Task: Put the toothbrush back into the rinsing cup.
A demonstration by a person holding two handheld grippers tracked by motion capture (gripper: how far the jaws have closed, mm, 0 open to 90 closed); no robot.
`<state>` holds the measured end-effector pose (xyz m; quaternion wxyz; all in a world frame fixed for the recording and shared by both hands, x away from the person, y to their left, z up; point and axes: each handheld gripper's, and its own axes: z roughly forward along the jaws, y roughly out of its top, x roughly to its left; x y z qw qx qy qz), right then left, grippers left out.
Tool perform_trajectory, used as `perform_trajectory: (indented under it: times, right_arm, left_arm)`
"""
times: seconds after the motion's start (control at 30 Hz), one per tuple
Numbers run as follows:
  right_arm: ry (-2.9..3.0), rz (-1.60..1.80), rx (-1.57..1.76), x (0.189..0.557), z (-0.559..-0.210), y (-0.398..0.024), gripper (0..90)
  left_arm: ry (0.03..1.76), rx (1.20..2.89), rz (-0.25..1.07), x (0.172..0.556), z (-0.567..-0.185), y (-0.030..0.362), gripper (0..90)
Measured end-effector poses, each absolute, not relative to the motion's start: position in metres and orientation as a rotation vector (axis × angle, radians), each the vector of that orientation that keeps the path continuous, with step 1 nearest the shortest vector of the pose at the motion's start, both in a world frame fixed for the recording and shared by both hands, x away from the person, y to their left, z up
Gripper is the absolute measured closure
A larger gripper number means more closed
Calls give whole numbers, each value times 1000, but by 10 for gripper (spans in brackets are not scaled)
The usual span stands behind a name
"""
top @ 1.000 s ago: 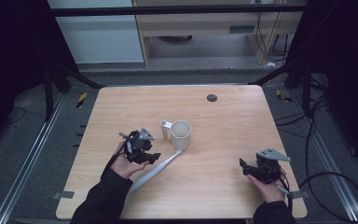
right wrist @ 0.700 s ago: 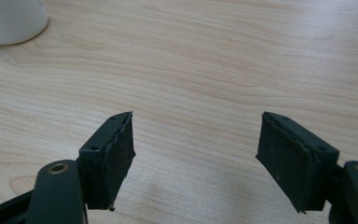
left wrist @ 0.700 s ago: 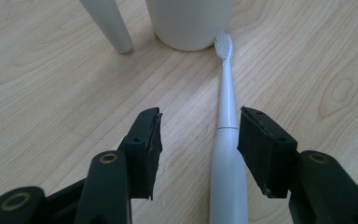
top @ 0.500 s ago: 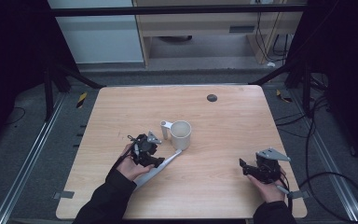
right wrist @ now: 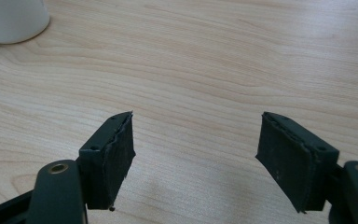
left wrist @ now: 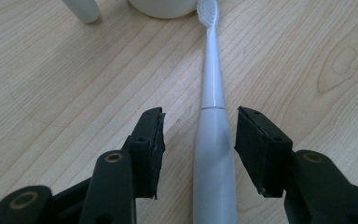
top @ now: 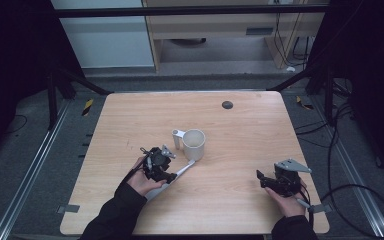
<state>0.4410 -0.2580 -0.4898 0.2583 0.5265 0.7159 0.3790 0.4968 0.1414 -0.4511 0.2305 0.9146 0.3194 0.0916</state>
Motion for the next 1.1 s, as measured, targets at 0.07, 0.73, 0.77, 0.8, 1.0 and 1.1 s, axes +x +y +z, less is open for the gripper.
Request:
perform_trajectory:
  times: [0.07, 0.73, 0.77, 0.8, 1.0, 1.1]
  right_arm:
    - [1941, 1029, 1428, 441, -490, -258, 270]
    - [1949, 1032, 1432, 441, -490, -258, 271]
    - [1950, 1031, 1430, 441, -490, -258, 271]
    - [1951, 1030, 1430, 441, -490, -258, 270]
    - [1951, 1027, 1422, 442, -490, -258, 271]
    - [1952, 1030, 1427, 441, -490, -258, 270]
  left_arm:
    - [875, 2524, 247, 497, -453, 140, 517]
    - [879, 2583, 194, 499, -464, 138, 560]
    - [880, 2585, 192, 500, -464, 138, 564]
    - [882, 2585, 188, 500, -464, 138, 568]
    - [888, 2594, 167, 501, -468, 138, 592]
    - [891, 2592, 155, 501, -468, 138, 613]
